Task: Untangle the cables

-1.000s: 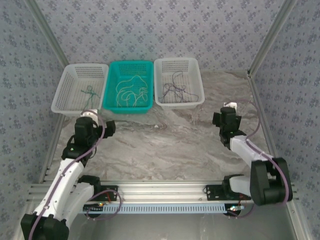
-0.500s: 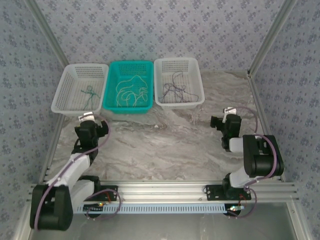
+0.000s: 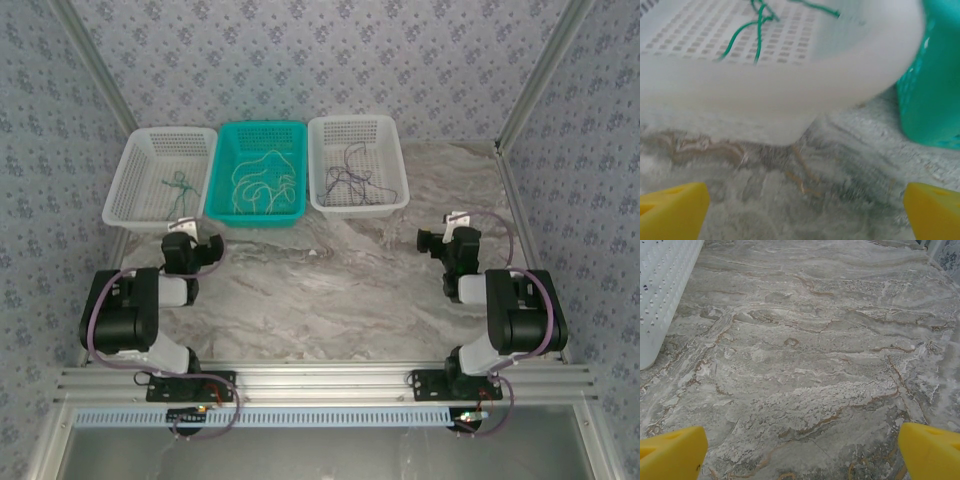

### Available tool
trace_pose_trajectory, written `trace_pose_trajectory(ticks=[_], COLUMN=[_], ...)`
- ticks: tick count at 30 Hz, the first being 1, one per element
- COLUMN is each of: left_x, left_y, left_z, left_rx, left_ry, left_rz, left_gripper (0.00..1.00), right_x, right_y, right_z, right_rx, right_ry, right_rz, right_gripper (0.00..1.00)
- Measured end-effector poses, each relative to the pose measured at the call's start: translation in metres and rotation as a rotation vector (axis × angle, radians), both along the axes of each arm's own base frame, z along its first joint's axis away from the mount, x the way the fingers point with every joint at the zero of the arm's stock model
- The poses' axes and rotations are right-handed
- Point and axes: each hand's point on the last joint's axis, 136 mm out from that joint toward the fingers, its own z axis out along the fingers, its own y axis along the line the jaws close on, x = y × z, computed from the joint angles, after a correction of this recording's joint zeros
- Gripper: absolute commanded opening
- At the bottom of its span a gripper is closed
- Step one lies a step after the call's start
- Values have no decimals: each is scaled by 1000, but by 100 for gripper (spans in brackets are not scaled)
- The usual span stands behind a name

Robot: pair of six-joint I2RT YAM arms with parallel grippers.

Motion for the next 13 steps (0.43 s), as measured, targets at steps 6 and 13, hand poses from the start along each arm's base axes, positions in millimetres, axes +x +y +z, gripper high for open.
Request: trace_pose_trajectory(ticks=[6, 13], left_x=[10, 10], left_y=[-5, -11], left_z=[13, 12], left_rx=[5, 16], left_ry=[-40, -35], left_rz=[-34, -52], left_gripper=[99, 100], right_x=[0, 2], right_y=[1, 1], right_z=[0, 2], right_rx=[2, 3], right_ry=[-1, -5], right_rz=[3, 5], right_gripper=[100, 100])
